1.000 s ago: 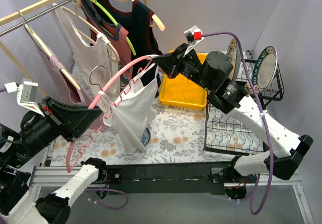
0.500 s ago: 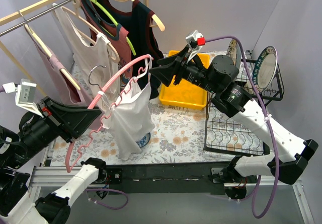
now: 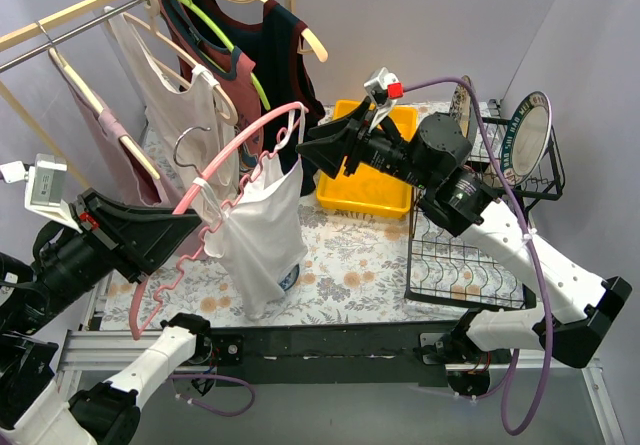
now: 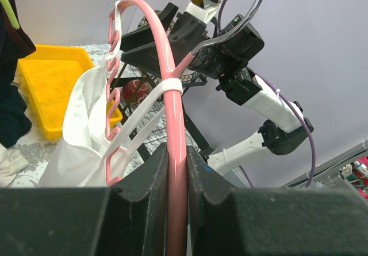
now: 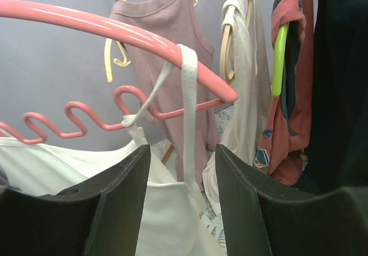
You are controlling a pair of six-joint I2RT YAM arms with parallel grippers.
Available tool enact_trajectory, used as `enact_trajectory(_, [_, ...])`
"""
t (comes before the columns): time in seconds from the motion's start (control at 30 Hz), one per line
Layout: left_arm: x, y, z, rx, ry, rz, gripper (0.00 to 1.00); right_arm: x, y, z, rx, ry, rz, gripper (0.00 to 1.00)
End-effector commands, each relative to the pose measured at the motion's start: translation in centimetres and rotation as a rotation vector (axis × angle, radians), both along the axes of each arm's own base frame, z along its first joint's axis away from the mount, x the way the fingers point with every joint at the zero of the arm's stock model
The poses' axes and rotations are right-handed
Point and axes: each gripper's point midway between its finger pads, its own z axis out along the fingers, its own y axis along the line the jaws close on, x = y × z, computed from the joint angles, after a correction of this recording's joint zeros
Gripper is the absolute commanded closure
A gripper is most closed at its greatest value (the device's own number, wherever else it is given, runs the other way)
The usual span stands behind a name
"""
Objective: Remove the tank top from the hanger
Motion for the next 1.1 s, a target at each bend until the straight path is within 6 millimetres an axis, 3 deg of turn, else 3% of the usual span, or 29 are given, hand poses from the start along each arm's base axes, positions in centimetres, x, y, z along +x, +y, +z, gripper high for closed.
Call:
enact_trajectory(0.0, [-0.2, -0.5, 1.4, -0.015, -0.043, -0.039, 1.0, 0.8, -0.2, 1.4, 0.034, -0.055, -0.039, 0.43])
enact_trajectory(0.17, [-0.4, -0.5, 1.4, -0.018, -0.045, -0.039, 1.0, 1.2, 0.9, 1.1, 0.03, -0.044, -0.018, 0.38])
enact_trajectory(0.27, [-0.6, -0.4, 1.4, -0.02, -0.048, -0.036, 1.0, 1.9, 1.3, 0.3, 0.02, -0.018, -0.029, 0.45])
enact_trajectory(0.3, [-0.5, -0.4, 1.3, -0.018, -0.046, -0.038, 1.0, 2.4, 1.2, 0.1, 0.019, -0.006, -0.056, 0.53])
enact_trajectory(0.33, [-0.5, -0.4, 1.2, -0.015, -0.047, -0.037, 1.0, 2.8, 1.1, 0.1, 0.019, -0.002, -0.078, 0.76])
enact_trajectory(0.4, [-0.1, -0.2, 0.9, -0.007, -0.038, -0.018, 1.0, 3.4, 0.1, 1.2, 0.03, -0.006, -0.141, 0.98])
enact_trajectory(0.57, [0.9, 0.1, -0.8, 0.025, 0.007, 0.02, 1.0, 3.5, -1.8, 4.9, 0.072, -0.088, -0.218, 0.99])
enact_trajectory(0.73, [-0.3, -1.0, -0.8, 0.023, -0.001, -0.08, 1.0, 5.3, -2.6, 6.8, 0.058, -0.125, -0.294, 0.99])
enact_trajectory(0.97, [-1.6, -1.6, -0.2, 0.018, -0.03, -0.151, 1.0, 7.4, -1.7, 3.1, -0.022, -0.048, -0.299, 0.99])
enact_trajectory(1.07, [-2.0, -1.9, -0.2, 0.015, -0.03, -0.186, 1.0, 7.5, -1.7, 2.5, -0.03, -0.045, -0.286, 0.99])
